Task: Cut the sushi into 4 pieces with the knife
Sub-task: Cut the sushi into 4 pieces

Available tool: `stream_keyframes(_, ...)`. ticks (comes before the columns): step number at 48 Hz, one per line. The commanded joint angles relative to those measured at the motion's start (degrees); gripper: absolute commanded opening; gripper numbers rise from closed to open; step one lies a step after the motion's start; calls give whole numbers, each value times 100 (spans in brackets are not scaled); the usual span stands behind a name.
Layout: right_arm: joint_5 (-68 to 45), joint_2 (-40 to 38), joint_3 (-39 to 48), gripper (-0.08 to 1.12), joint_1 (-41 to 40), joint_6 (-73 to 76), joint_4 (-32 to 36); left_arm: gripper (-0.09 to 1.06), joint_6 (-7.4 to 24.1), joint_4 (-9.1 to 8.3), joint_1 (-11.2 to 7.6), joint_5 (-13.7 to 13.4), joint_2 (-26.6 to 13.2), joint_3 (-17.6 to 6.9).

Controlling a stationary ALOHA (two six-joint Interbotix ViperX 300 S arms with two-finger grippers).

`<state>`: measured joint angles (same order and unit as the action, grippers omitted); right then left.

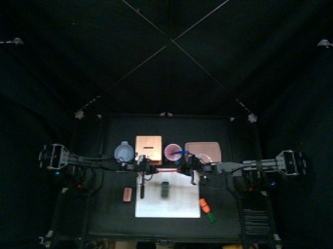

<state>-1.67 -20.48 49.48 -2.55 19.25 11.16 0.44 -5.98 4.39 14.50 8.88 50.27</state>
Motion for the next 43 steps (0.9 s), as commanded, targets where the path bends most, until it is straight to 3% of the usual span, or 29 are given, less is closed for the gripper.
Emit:
stream_keyframes(1,422,123,-220,18,114,18,-149,21,-9,-44,-9,35,53,-105)
stream_keyframes(18,1591,791,-870,17,343,9,-123,21,-18,-26,-149,35,-18,-26)
stream_keyframes(30,1688,1011,-914,17,527,35,-176,21,-26,44,-404,35,-97,-9)
stream_keyframes(43,1688,1301,-923,17,606,26,-237,21,-35,281,-642,35,-378,9)
